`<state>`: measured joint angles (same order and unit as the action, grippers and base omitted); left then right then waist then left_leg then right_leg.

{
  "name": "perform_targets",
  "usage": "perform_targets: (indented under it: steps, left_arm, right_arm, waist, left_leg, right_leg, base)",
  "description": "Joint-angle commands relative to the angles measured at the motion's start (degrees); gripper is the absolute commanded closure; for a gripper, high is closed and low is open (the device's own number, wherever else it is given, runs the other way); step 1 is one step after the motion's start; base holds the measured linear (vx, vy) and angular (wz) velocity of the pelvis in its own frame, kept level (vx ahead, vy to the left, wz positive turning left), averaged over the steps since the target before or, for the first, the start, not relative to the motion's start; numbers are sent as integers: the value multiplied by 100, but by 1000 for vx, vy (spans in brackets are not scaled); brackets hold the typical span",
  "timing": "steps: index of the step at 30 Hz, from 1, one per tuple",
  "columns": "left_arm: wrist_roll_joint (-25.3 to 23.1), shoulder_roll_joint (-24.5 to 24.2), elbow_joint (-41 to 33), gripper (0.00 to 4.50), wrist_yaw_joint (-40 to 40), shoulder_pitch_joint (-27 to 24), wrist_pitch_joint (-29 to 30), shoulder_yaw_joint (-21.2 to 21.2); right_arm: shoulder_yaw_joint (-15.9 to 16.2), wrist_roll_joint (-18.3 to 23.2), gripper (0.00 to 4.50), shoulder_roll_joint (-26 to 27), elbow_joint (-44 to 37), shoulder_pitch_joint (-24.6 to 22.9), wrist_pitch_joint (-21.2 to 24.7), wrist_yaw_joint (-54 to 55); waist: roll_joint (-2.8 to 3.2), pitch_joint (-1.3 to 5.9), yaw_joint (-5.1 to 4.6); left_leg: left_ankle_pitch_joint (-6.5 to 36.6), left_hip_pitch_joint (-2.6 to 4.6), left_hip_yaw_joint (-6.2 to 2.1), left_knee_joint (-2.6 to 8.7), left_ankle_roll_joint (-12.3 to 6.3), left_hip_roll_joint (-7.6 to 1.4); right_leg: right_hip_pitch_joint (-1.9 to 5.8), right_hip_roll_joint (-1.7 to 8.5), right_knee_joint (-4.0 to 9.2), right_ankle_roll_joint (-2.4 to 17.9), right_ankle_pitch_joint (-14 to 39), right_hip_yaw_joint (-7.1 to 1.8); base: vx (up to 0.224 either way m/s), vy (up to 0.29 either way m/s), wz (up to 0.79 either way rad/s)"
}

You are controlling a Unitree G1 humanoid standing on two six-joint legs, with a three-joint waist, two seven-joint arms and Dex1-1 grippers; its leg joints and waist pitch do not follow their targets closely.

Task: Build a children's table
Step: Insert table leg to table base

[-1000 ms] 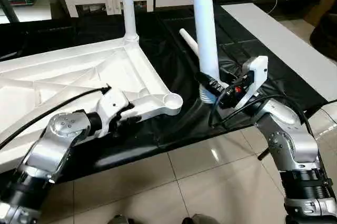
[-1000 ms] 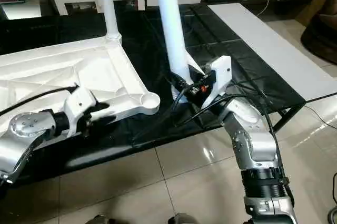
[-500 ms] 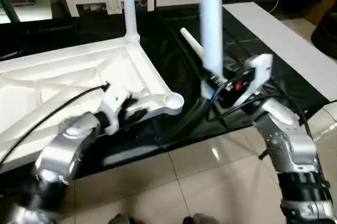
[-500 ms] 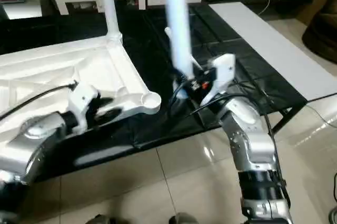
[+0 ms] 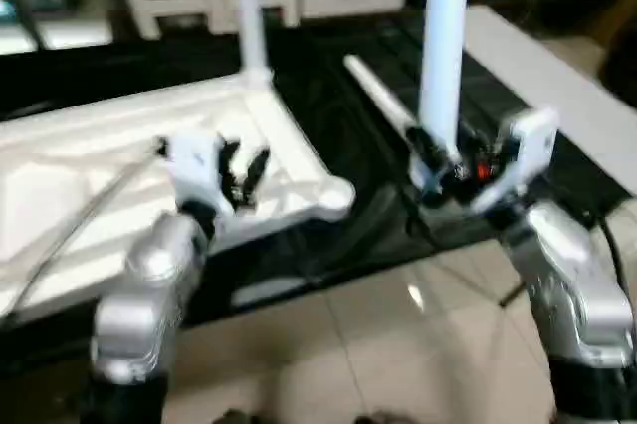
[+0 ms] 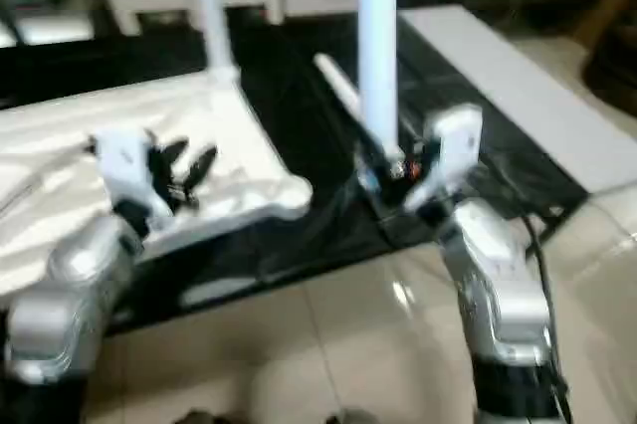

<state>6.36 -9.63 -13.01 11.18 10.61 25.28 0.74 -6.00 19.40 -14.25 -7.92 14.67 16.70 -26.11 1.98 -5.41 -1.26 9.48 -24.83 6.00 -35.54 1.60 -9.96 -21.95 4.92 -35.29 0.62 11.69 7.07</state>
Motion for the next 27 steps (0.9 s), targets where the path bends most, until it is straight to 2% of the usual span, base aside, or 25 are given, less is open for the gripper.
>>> perform_targets:
  steps: [1,2,3,4,5,6,8,9,10,11,13,14,15,16,17,18,19,20,21,22,23,24,25,26,27]
  left_arm:
    - [-68,39,-213,207,-133,-62,-134,56]
    - [42,86,-301,207,-208,-148,-117,42]
    - [100,70,-340,207,-199,-215,-119,16]
    - [92,83,-349,207,-295,-252,-141,16]
    - [62,113,-351,207,-384,-269,-137,19]
    - [-44,150,-353,207,-458,-278,-158,18]
    - [-191,251,-371,207,-533,-253,-234,17]
    - [-290,321,-414,207,-606,-225,-254,35]
    - [-364,368,-467,207,-682,-202,-260,63]
    - [-322,400,-517,207,-693,-207,-209,63]
    - [-300,407,-551,207,-738,-255,-150,62]
    - [-341,387,-553,207,-834,-303,-121,74]
    - [-386,375,-550,207,-880,-304,-174,90]
    - [-385,377,-549,207,-887,-302,-177,85]
    - [-413,419,-505,207,-971,-258,-223,37]
    - [-414,420,-504,207,-973,-256,-224,37]
    - [-479,444,-453,207,-993,-217,-225,13]
    - [-506,454,-440,207,-996,-207,-220,7]
    - [-622,424,-391,207,-1007,-187,-138,35]
    - [-691,394,-366,207,-1016,-180,-77,63]
    - [-676,400,-348,207,-1018,-177,-35,55]
    - [-658,405,-301,207,-1038,-170,86,29]
    - [-679,403,-283,207,-1076,-179,96,11]
    - [-512,416,-316,207,-998,-221,-9,-34]
    - [-458,406,-338,207,-956,-238,-33,-36]
  right_arm:
    - [46,-105,250,-32,-220,10,-42,96]
    - [74,-155,250,-58,-284,-10,3,129]
    - [126,-196,250,-40,-324,-41,4,152]
    - [135,-225,250,-70,-352,-56,-3,155]
    - [122,-235,250,-103,-356,-48,-5,150]
    - [120,-255,250,-119,-358,-42,-25,162]
    - [98,-255,250,-114,-308,-3,-81,161]
    - [79,-259,250,-118,-269,11,-133,150]
    - [68,-272,250,-117,-247,8,-186,148]
    - [68,-265,250,-77,-257,-22,-214,167]
    - [92,-262,250,-7,-350,-122,-221,223]
    - [123,-247,250,50,-492,-250,-204,291]
    - [116,-226,250,77,-532,-295,-185,329]
    - [116,-225,250,85,-533,-300,-186,338]
    - [96,-200,250,177,-514,-344,-171,445]
    - [96,-199,250,179,-513,-344,-171,447]
    - [91,-190,250,221,-479,-343,-166,498]
    - [93,-194,250,229,-470,-341,-174,511]
    - [61,-196,250,294,-445,-337,-186,612]
    - [35,-192,250,338,-430,-336,-191,680]
    - [5,-192,250,374,-399,-318,-139,764]
    - [-9,-264,250,421,-320,-283,2,949]
    - [14,-362,250,441,-279,-277,85,1078]
    - [24,-442,250,501,-292,-308,149,1224]
    - [28,-472,250,526,-310,-326,162,1276]
  waist:
    - [98,429,-3]
    - [119,394,-59]
    - [160,398,-67]
    - [160,398,-67]
    - [166,366,-83]
    - [171,357,-81]
    - [143,337,-31]
    - [160,324,-23]
    - [156,301,0]
    - [181,299,-19]
    - [245,311,-38]
    - [335,312,-174]
    - [381,324,-174]
    - [395,329,-235]
    - [396,320,-234]
    - [372,318,-238]
    - [329,338,-211]
    - [277,379,-162]
    - [75,416,-90]
    - [-116,463,-45]
    - [-97,321,-174]
    - [-133,255,21]
    - [-133,255,21]
    - [-198,505,109]
    - [-88,551,110]
  left_leg:
    - [745,46,-227,409,-1402,-86]
    - [639,-14,-333,456,-1507,-81]
    - [670,37,-454,494,-1531,-64]
    - [670,37,-454,494,-1531,-64]
    - [956,82,-603,567,-1467,-7]
    - [1107,76,-636,581,-1368,27]
    - [1527,-56,-678,577,-929,174]
    - [1779,-170,-675,573,-604,241]
    - [2200,-199,-709,596,-262,278]
    - [2594,-207,-772,606,59,290]
    - [3012,-117,-885,680,333,264]
    - [3527,22,-1324,930,660,205]
    - [3692,140,-1484,1008,761,198]
    - [3873,340,-1817,1081,777,153]
    - [4106,330,-2027,1232,881,185]
    - [4211,276,-2110,1305,969,255]
    - [4443,104,-2062,1360,1024,472]
    - [4492,69,-1985,1324,963,571]
    - [4285,-2,-1715,933,725,785]
    - [3102,120,-945,-747,342,977]
    - [2038,-14,-237,-1654,-136,635]
    - [1703,-317,-155,-1455,-367,495]
    - [1703,-317,-155,-1455,-367,495]
    - [1658,-35,-64,-925,-602,507]
    - [1353,92,-103,-651,-726,439]
  right_leg:
    - [391,306,368,1518,826,-12]
    - [438,248,285,1461,731,58]
    - [421,176,209,1401,774,86]
    - [421,176,209,1401,774,86]
    - [403,131,157,1430,934,58]
    - [407,142,154,1453,991,43]
    - [490,298,242,1444,1178,-17]
    - [588,402,313,1315,1486,-15]
    - [608,455,365,1166,2043,-6]
    - [608,463,384,1075,2456,-5]
    - [549,366,331,1089,2488,-6]
    - [557,63,64,1063,1772,-31]
    - [513,-62,-26,1046,1584,-73]
    - [380,-195,-223,1032,1423,-220]
    - [391,-253,-385,1066,1532,-365]
    - [403,-306,-474,1079,1628,-443]
    - [458,-361,-554,1105,1866,-565]
    - [448,-342,-483,1251,2046,-645]
    - [325,-156,-20,1747,2843,-809]
    - [88,554,958,2857,4076,-822]
    - [102,408,918,2862,4724,-1079]
    - [492,489,672,2468,3804,-1169]
    - [492,489,672,2468,3804,-1169]
    - [602,152,532,1848,1618,-1209]
    - [592,50,536,1490,1256,-1150]
  base:
    - [-16,7,45]
    - [-16,7,45]
    - [-15,5,39]
    - [-11,6,39]
    - [-11,6,39]
    - [-6,-6,42]
    - [-9,-18,41]
    - [-21,-10,39]
    - [-32,-9,40]
    - [-32,-9,40]
    - [-2,-24,48]
    - [12,-25,48]
    - [13,-19,49]
    - [3,-41,56]
    - [3,-41,56]
    - [-9,-91,58]
    - [-39,-153,65]
    - [-39,-153,65]
    - [-46,-230,76]
    - [-100,-229,65]
    - [-100,-229,65]
    - [-45,-159,13]
    - [33,-135,7]
    - [33,-135,7]
    - [-25,-117,39]
